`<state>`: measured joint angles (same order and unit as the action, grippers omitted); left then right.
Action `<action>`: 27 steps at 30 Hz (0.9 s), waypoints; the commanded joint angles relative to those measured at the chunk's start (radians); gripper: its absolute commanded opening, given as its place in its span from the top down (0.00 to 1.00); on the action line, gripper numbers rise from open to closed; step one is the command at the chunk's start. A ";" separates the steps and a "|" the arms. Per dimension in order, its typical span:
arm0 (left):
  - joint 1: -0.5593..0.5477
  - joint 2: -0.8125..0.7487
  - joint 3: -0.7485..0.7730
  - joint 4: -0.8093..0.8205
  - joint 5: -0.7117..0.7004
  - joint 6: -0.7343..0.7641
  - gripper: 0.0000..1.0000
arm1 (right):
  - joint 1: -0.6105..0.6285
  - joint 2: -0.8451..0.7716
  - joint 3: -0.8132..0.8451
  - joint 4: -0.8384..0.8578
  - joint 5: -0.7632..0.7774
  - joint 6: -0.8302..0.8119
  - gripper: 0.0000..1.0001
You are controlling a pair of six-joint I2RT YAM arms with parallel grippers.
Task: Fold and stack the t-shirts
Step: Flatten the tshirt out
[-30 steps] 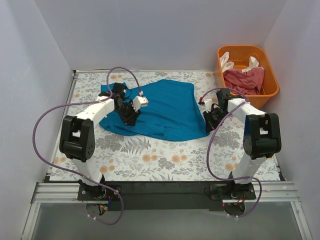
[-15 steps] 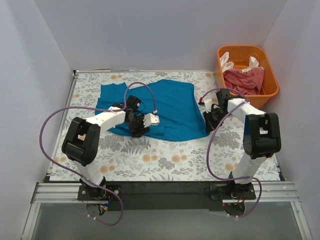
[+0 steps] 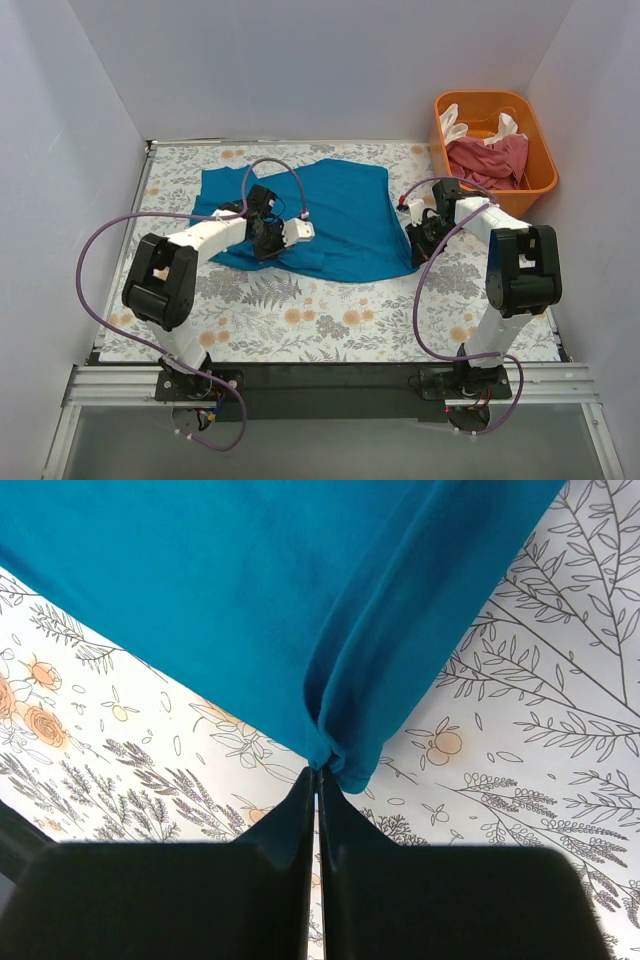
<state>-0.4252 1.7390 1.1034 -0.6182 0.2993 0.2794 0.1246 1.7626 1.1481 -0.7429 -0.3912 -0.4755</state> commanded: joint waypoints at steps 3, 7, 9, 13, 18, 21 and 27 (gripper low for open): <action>0.135 0.025 0.180 -0.070 0.087 -0.088 1.00 | -0.011 -0.022 -0.019 -0.026 0.008 -0.021 0.99; 0.227 0.154 0.372 -0.195 0.156 -0.149 1.00 | -0.016 -0.017 -0.021 -0.023 0.017 -0.025 0.99; 0.262 0.227 0.404 -0.230 0.162 -0.167 0.99 | -0.017 -0.012 -0.016 -0.024 0.022 -0.025 0.99; 0.289 0.298 0.457 -0.245 0.169 -0.204 0.74 | -0.019 0.000 0.004 -0.026 0.021 -0.022 0.99; 0.298 0.280 0.489 -0.250 0.216 -0.253 0.65 | -0.019 -0.017 0.009 -0.029 0.038 -0.026 0.99; 0.295 0.257 0.516 -0.238 0.265 -0.316 0.56 | -0.020 -0.031 0.015 -0.055 0.051 -0.029 0.85; 0.250 0.249 0.543 -0.190 0.241 -0.391 0.53 | -0.023 -0.100 0.025 -0.064 0.071 -0.035 0.61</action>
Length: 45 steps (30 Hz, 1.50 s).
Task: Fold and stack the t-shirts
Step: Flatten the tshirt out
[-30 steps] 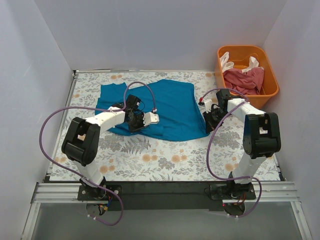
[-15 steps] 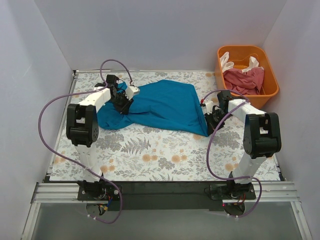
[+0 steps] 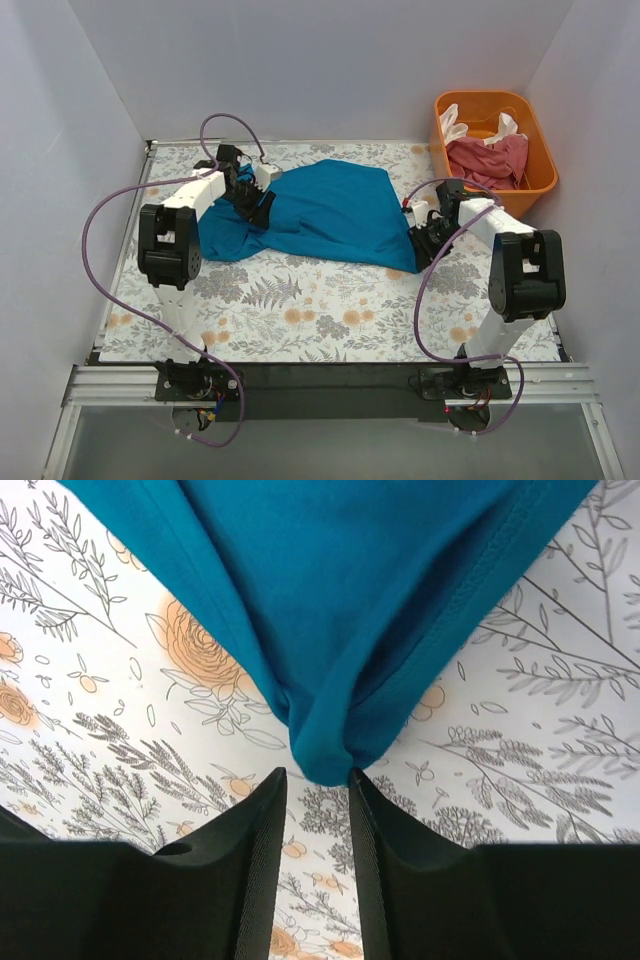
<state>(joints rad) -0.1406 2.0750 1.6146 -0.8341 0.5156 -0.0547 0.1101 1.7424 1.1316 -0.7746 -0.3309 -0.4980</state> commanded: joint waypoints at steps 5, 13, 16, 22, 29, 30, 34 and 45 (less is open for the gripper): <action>-0.100 -0.085 0.025 0.059 -0.005 -0.059 0.49 | -0.009 -0.103 0.068 -0.043 0.012 -0.042 0.55; -0.140 -0.012 0.034 0.133 -0.077 -0.073 0.49 | 0.049 -0.049 0.115 -0.040 0.000 -0.096 0.44; -0.145 0.016 0.050 0.142 -0.094 -0.074 0.52 | 0.080 -0.009 0.123 -0.032 0.021 -0.128 0.44; -0.143 0.028 0.070 0.110 -0.109 -0.069 0.95 | 0.106 0.075 0.122 -0.003 0.081 -0.146 0.46; -0.038 -0.042 0.139 -0.020 -0.006 -0.099 1.00 | 0.106 0.117 0.116 0.009 0.135 -0.160 0.64; -0.022 -0.064 0.152 -0.040 0.033 -0.100 1.00 | 0.106 0.121 0.112 0.008 0.138 -0.165 0.76; 0.035 -0.139 0.189 -0.225 0.112 -0.027 1.00 | 0.105 0.124 0.103 -0.003 0.151 -0.182 0.99; 0.081 -0.620 -0.199 -0.513 0.092 0.251 1.00 | 0.105 -0.167 -0.049 -0.152 0.182 -0.304 0.99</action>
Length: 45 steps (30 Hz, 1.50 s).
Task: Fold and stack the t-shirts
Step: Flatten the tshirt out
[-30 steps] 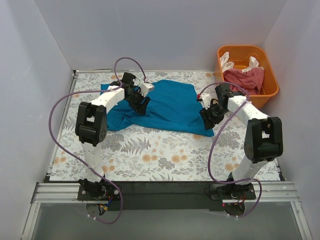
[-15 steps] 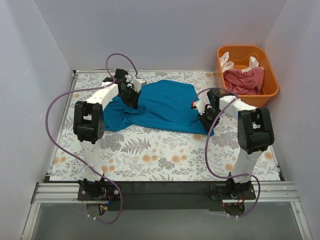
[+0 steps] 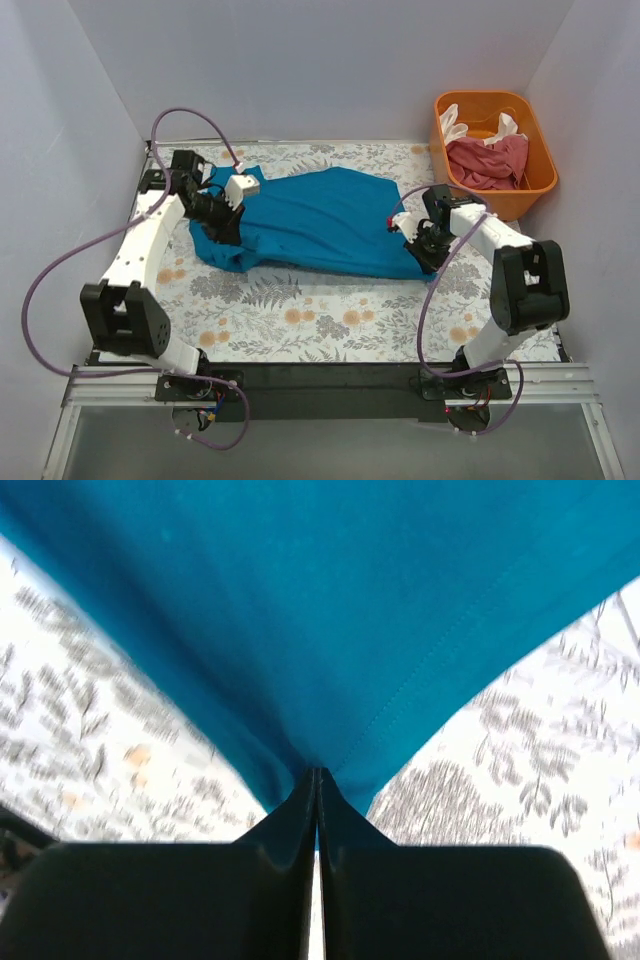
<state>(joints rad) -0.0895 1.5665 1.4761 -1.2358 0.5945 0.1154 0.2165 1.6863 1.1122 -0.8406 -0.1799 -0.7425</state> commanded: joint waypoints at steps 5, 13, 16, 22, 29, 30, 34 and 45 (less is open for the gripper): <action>0.088 -0.221 -0.070 -0.062 -0.004 0.003 1.00 | -0.006 -0.183 0.050 -0.132 0.013 -0.038 0.99; 0.192 0.051 0.349 0.364 -0.173 -0.414 1.00 | -0.023 0.016 0.628 -0.103 -0.049 0.071 0.99; 0.227 0.305 0.658 0.497 -0.185 -0.505 1.00 | -0.025 0.232 1.042 -0.063 -0.027 0.120 0.99; 0.246 0.583 1.089 0.964 -0.254 -0.615 1.00 | -0.025 0.423 1.390 0.249 0.106 0.224 0.99; 0.269 0.279 0.688 1.510 -0.185 -0.772 1.00 | -0.035 0.000 0.857 0.936 0.175 0.305 0.99; 0.272 0.247 0.669 1.526 -0.188 -0.776 1.00 | -0.037 -0.010 0.864 0.955 0.175 0.310 0.99; 0.289 0.222 0.615 1.567 -0.134 -0.809 1.00 | -0.057 -0.010 0.877 0.956 0.159 0.322 0.99; 0.180 -0.095 0.109 1.226 0.323 -0.711 1.00 | -0.029 -0.119 0.480 0.729 -0.197 0.453 0.42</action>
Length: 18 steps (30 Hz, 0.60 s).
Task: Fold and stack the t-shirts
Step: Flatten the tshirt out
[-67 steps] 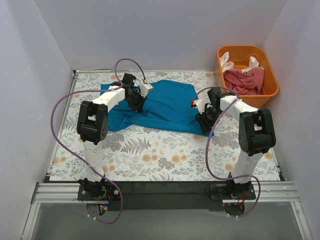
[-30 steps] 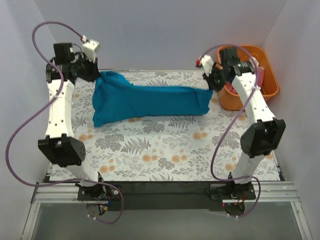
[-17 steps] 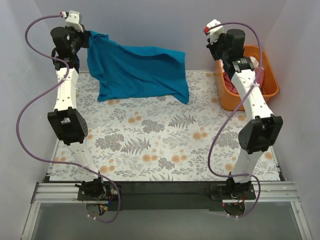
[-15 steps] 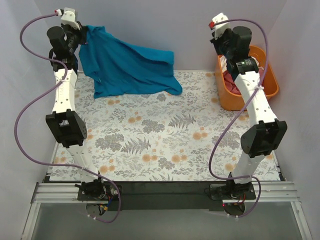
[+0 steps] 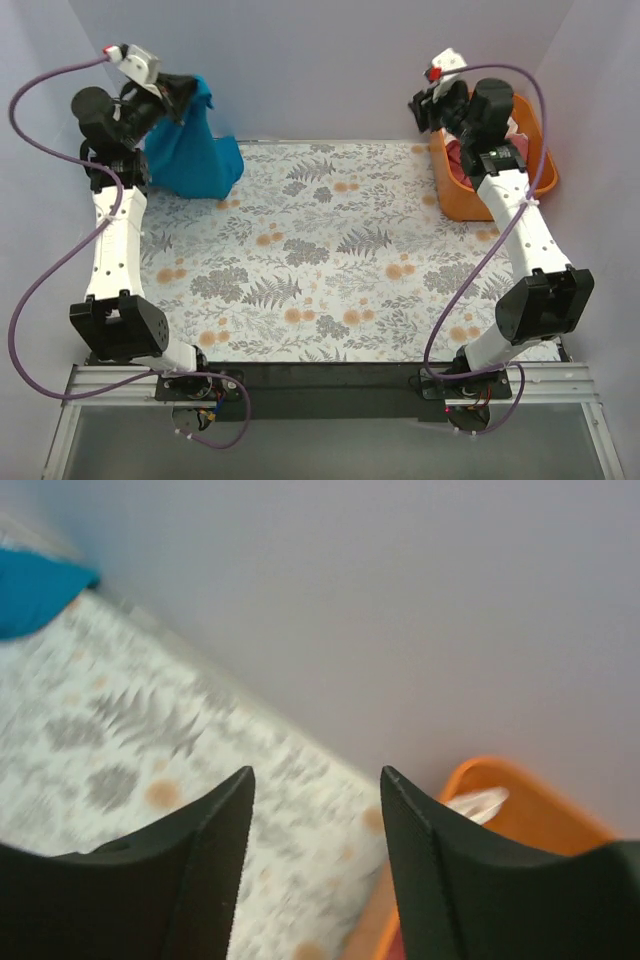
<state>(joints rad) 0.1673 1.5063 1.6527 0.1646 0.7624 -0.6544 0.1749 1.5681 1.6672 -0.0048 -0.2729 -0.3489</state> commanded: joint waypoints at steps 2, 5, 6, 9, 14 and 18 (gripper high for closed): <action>-0.194 -0.026 -0.076 -0.265 0.164 0.076 1.00 | 0.014 0.004 -0.106 -0.177 -0.089 0.071 0.35; -0.343 0.032 -0.024 -0.428 0.280 0.082 1.00 | 0.009 0.010 -0.089 -0.304 -0.060 0.027 0.30; -0.388 0.044 -0.004 -0.573 0.297 0.114 1.00 | 0.011 0.010 -0.086 -0.338 -0.057 0.004 0.30; -0.575 0.057 0.044 -0.930 0.313 0.345 1.00 | 0.008 -0.002 -0.096 -0.457 -0.046 -0.074 0.29; -0.729 0.049 0.008 -1.286 0.285 0.644 1.00 | 0.005 -0.008 -0.155 -0.544 -0.115 -0.168 0.28; -0.714 0.049 0.007 -1.494 0.172 0.777 0.82 | 0.032 0.075 -0.097 -0.610 -0.202 -0.150 0.28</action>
<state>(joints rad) -0.5907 1.6085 1.6447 -1.0805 0.9878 -0.0444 0.1871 1.6039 1.5253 -0.5373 -0.3878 -0.4770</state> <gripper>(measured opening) 0.130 0.721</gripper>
